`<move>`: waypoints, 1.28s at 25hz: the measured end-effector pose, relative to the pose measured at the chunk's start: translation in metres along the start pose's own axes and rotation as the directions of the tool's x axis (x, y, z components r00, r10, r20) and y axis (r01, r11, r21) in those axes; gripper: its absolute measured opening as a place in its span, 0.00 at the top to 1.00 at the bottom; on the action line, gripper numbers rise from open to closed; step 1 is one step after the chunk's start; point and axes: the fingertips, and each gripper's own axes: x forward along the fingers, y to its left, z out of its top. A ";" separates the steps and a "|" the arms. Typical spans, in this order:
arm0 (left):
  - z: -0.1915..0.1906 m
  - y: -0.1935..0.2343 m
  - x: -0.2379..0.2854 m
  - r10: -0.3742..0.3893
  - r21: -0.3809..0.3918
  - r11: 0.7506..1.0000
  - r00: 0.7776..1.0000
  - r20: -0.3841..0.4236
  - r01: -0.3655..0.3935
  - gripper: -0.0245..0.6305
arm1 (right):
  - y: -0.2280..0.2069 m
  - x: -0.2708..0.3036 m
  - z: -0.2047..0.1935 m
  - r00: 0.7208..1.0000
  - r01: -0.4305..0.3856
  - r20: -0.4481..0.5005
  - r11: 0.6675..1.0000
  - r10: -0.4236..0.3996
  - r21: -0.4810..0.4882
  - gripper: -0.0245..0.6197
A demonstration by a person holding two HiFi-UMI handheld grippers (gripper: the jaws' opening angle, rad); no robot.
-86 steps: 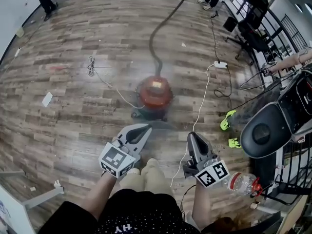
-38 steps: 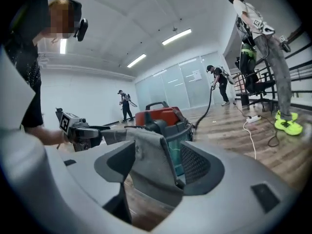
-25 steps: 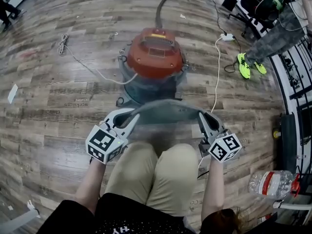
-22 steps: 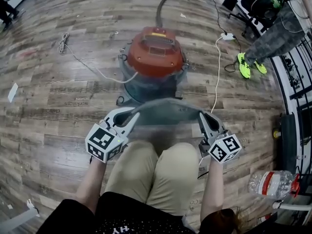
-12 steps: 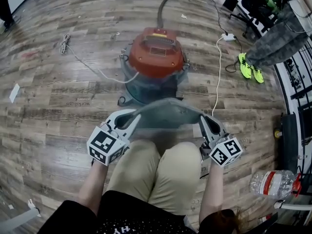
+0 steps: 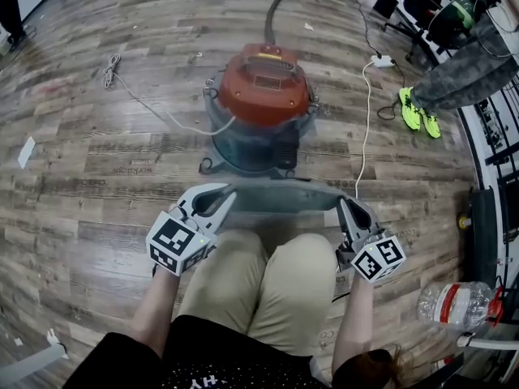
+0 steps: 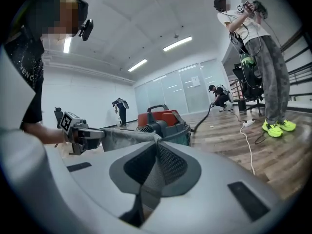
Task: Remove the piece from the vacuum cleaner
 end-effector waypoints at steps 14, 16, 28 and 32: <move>0.025 0.008 -0.003 0.072 -0.068 0.996 0.988 0.135 -0.064 0.69 | -0.004 -0.003 0.036 0.993 0.028 0.118 0.999 -0.032 0.036 0.61; 0.024 0.006 -0.002 0.075 -0.041 0.997 0.990 0.119 -0.071 0.69 | -0.003 -0.003 0.035 0.994 0.020 0.104 0.999 -0.023 0.031 0.61; 0.023 -0.007 0.006 0.047 -0.004 0.999 0.993 0.112 -0.047 0.95 | 0.017 -0.012 0.041 0.990 -0.085 0.109 0.996 0.088 -0.035 0.95; 0.018 -0.005 0.008 0.053 -0.019 0.998 0.993 0.103 -0.051 0.95 | 0.019 -0.006 0.038 0.992 -0.084 0.089 0.995 0.089 -0.053 0.95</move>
